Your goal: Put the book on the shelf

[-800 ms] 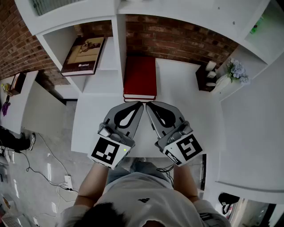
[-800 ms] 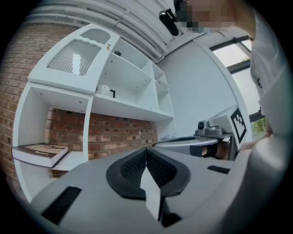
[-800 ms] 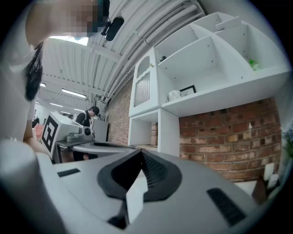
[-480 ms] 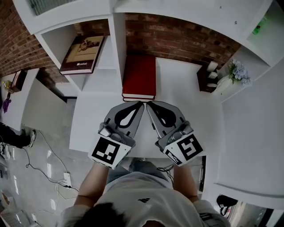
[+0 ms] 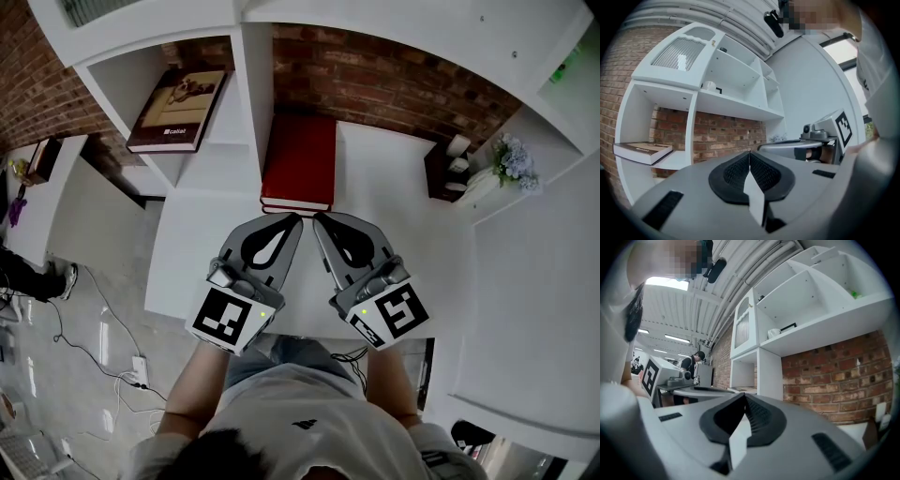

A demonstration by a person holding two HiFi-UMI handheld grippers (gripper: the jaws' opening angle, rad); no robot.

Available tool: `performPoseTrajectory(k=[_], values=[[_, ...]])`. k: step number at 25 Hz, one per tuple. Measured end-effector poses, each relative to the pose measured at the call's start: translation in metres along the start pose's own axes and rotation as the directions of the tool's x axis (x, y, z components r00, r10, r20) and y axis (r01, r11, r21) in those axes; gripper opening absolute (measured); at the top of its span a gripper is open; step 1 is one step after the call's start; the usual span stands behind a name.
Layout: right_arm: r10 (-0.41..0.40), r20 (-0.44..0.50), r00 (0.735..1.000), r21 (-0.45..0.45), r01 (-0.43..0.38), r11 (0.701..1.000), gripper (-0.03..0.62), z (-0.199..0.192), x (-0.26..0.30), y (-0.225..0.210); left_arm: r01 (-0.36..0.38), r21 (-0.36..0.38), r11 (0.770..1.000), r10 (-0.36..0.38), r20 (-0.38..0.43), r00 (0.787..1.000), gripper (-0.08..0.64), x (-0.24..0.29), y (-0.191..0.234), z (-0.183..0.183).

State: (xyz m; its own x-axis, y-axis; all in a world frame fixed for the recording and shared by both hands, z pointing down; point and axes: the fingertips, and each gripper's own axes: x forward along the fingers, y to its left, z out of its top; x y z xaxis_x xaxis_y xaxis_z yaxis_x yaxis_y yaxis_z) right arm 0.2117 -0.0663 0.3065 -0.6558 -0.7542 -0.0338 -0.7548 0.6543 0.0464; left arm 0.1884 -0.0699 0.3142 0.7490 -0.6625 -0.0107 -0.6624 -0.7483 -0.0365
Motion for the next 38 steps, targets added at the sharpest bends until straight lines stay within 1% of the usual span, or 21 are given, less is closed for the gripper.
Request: performPoseTrajectory(k=[3,6,19,22,27,28,31,38], values=[[0.000,-0.015,1.000,0.003,0.000,1.000,0.011,-0.009,0.003,-0.005,-0.009,-0.004,1.000,0.009,0.002,1.000,0.015,0.003,0.006,-0.007],[0.000,-0.024,1.000,0.015,0.001,1.000,0.011,-0.020,0.004,-0.011,0.000,-0.024,1.000,-0.001,-0.018,1.000,0.015,0.007,0.007,-0.016],[-0.017,-0.110,0.994,0.095,0.028,0.995,0.014,-0.082,0.004,-0.033,-0.005,-0.075,0.997,-0.002,-0.090,0.996,0.017,0.023,0.020,-0.075],[-0.029,-0.134,0.990,0.106,0.044,0.993,0.017,-0.097,0.004,-0.040,-0.014,-0.104,0.994,0.003,-0.108,0.994,0.017,0.025,0.027,-0.089],[-0.040,-0.189,0.981,0.119,0.063,0.991,0.044,-0.126,0.005,-0.053,-0.056,-0.106,0.993,0.040,-0.148,0.988,0.021,0.025,0.046,-0.115],[-0.040,-0.199,0.979,0.120,0.065,0.991,0.049,-0.132,0.006,-0.056,-0.064,-0.109,0.992,0.046,-0.153,0.987,0.026,0.025,0.050,-0.120],[-0.038,-0.227,0.973,0.125,0.068,0.990,0.061,-0.148,0.008,-0.061,-0.080,-0.106,0.991,0.060,-0.174,0.983,0.069,0.026,0.062,-0.136],[-0.045,-0.274,0.961,0.133,0.084,0.988,0.087,-0.182,0.015,-0.074,-0.107,-0.084,0.991,0.083,-0.251,0.964,0.131,0.032,0.086,-0.176]])
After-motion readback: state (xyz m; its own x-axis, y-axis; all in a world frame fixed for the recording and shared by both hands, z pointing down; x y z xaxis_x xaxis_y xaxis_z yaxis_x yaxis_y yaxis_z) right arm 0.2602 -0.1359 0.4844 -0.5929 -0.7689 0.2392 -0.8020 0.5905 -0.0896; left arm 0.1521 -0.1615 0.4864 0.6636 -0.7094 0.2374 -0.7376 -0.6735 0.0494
